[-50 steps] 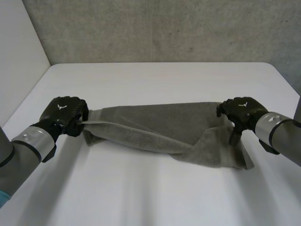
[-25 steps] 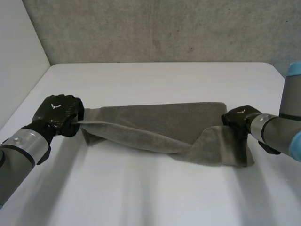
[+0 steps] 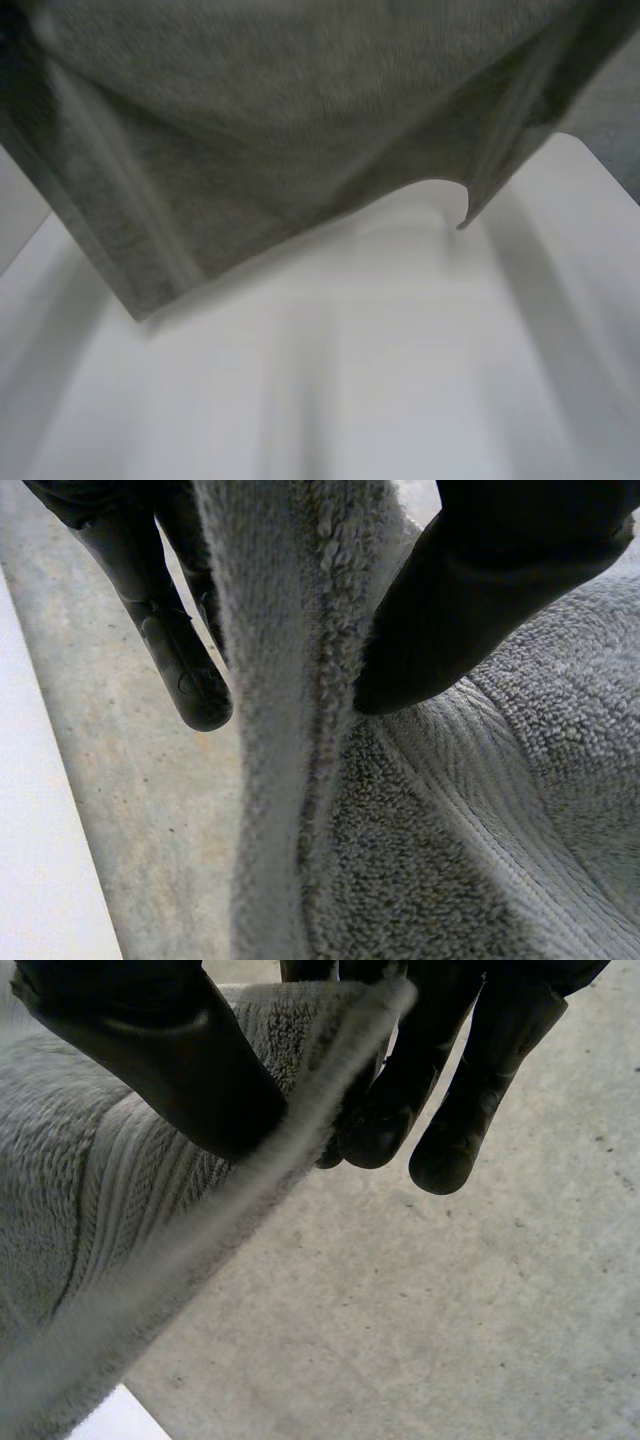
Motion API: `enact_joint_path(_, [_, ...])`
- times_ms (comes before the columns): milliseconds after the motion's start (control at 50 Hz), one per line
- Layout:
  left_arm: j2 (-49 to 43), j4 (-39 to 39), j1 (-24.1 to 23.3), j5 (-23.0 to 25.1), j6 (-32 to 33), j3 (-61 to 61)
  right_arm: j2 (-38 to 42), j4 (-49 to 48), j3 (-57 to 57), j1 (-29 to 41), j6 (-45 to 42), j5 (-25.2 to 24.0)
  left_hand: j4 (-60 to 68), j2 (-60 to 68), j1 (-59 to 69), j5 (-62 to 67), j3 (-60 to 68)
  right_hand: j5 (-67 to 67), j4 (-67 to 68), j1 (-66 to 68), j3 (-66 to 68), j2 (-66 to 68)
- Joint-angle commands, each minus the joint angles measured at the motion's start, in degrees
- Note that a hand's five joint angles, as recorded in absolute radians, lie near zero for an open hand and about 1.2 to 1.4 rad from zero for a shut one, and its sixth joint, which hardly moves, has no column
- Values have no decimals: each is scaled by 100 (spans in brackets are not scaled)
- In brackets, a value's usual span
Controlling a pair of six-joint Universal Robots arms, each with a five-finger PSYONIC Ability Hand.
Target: Fold the towel.
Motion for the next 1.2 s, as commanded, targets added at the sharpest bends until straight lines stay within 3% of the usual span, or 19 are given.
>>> enact_joint_path(20, [-391, -509, 446, 805, -423, 452, 750, 722, -636, -81, -295, -400, 216, 356, 929, 527, 431, 408, 354, 476, 366, 552])
enact_joint_path(140, [-1515, -553, 420, 938, -538, 733, 1209, 670, -654, 7, -867, -339, 216, 356, 929, 527, 431, 408, 354, 476, 366, 552])
enact_joint_path(280, [-2933, -667, 157, 912, -538, 1542, 2656, 363, -1198, 770, -1823, -120, 216, 356, 929, 527, 431, 408, 354, 476, 366, 552])
enact_joint_path(340, [-3566, -808, -169, 877, -503, 2228, 3237, 100, -1540, 938, -1957, 126, 216, 356, 929, 527, 431, 408, 354, 476, 366, 552])
enact_joint_path(420, [-4127, -834, -502, 544, -529, 3366, 3714, -350, -2025, 1027, -1931, 452, 216, 356, 929, 527, 431, 408, 354, 476, 366, 552])
enact_joint_path(520, [-4234, -738, -643, 52, -573, 4623, 4030, -1533, -3481, 1044, -1607, 1163, 216, 356, 929, 527, 431, 408, 354, 476, 366, 552])
enact_joint_path(660, [-4049, -140, -881, -152, -582, 5585, 3566, -2029, -3854, 1035, -500, 1191, 216, 356, 929, 527, 431, 408, 354, 476, 366, 552])
enact_joint_path(720, [-3909, 141, -872, -143, -609, 5365, 3503, -2002, -3625, 1035, -375, 1059, 216, 356, 929, 527, 431, 408, 354, 476, 366, 552])
enact_joint_path(800, [-3830, 361, -766, -20, -600, 4214, 3468, -1659, -2746, 974, -384, 549, 216, 356, 929, 527, 431, 408, 354, 476, 366, 552])
enact_joint_path(860, [-3830, 851, -521, 470, -591, 2681, 3521, -1186, -1564, 878, -620, 32, 216, 356, 929, 527, 431, 408, 354, 476, 366, 552])
enact_joint_path(920, [-3838, 1082, -450, 718, -573, 2140, 3529, -1044, -528, 685, -953, -276, 216, 356, 929, 527, 431, 408, 354, 476, 366, 552])
enact_joint_path(960, [-3908, 1624, -424, 1199, -530, 1186, 3521, -1070, -18, 623, -1190, -417, 216, 356, 929, 527, 431, 408, 354, 476, 366, 552])
enact_joint_path(1020, [-3935, 2160, -406, 1552, -512, 368, 3495, -1158, 810, 544, -1691, -619, 216, 356, 929, 527, 431, 408, 354, 476, 366, 552])
enact_joint_path(1200, [-3812, 2805, -195, 1843, -257, -840, 3072, -1290, 2316, 297, -2317, -919, 216, 356, 929, 527, 431, 408, 354, 476, 366, 552])
